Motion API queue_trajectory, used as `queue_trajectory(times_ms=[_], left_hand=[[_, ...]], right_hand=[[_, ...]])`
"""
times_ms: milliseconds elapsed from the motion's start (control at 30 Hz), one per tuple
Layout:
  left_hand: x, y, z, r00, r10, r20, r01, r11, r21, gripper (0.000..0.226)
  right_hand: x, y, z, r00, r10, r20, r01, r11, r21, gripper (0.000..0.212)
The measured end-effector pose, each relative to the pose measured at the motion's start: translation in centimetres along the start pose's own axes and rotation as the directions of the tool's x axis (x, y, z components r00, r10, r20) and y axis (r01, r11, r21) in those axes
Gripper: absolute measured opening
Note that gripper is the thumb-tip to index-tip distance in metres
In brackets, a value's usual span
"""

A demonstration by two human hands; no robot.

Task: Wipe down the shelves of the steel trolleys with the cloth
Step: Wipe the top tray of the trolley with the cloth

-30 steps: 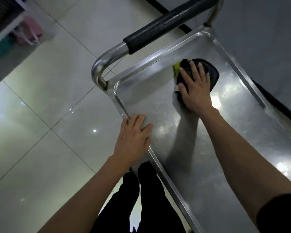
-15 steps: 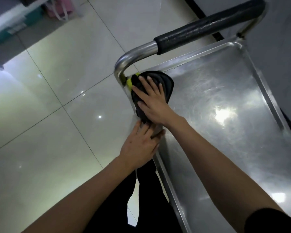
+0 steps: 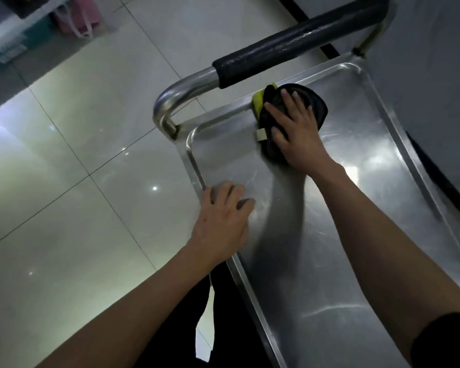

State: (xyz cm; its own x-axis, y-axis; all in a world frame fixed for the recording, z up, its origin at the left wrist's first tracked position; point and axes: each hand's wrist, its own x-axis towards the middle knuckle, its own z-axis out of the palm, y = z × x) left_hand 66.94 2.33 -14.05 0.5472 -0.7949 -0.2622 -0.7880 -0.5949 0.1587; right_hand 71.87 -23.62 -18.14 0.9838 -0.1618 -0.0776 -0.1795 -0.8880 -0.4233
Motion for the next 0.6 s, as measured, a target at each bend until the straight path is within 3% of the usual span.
queue_trajectory(times_ms=[167, 267, 367, 500, 600], left_hand=[[5.9, 4.5, -0.6, 0.992, 0.101, 0.075, -0.1, 0.995, -0.024, 0.047], [7.4, 6.8, -0.2, 0.988, 0.038, 0.148, -0.037, 0.999, -0.01, 0.041], [7.1, 7.4, 0.6, 0.978, 0.018, 0.207, -0.014, 1.0, -0.022, 0.055], [7.3, 7.0, 0.9, 0.963, 0.034, 0.267, -0.025, 0.999, -0.037, 0.078], [7.3, 6.8, 0.7, 0.952, 0.062, 0.299, -0.055, 0.998, -0.031, 0.082]], right_hand=[[-0.4, 6.1, -2.9, 0.991, 0.123, -0.046, -0.122, 0.992, 0.021, 0.056], [-0.4, 10.1, -4.2, 0.965, 0.24, -0.104, -0.239, 0.971, 0.022, 0.057], [-0.1, 13.2, -5.4, 0.926, 0.342, -0.16, -0.346, 0.938, 0.006, 0.057], [0.3, 13.9, -5.4, 0.898, 0.391, -0.201, -0.395, 0.919, 0.025, 0.057], [-1.2, 12.8, -4.7, 0.884, 0.416, -0.213, -0.418, 0.908, 0.041, 0.055]])
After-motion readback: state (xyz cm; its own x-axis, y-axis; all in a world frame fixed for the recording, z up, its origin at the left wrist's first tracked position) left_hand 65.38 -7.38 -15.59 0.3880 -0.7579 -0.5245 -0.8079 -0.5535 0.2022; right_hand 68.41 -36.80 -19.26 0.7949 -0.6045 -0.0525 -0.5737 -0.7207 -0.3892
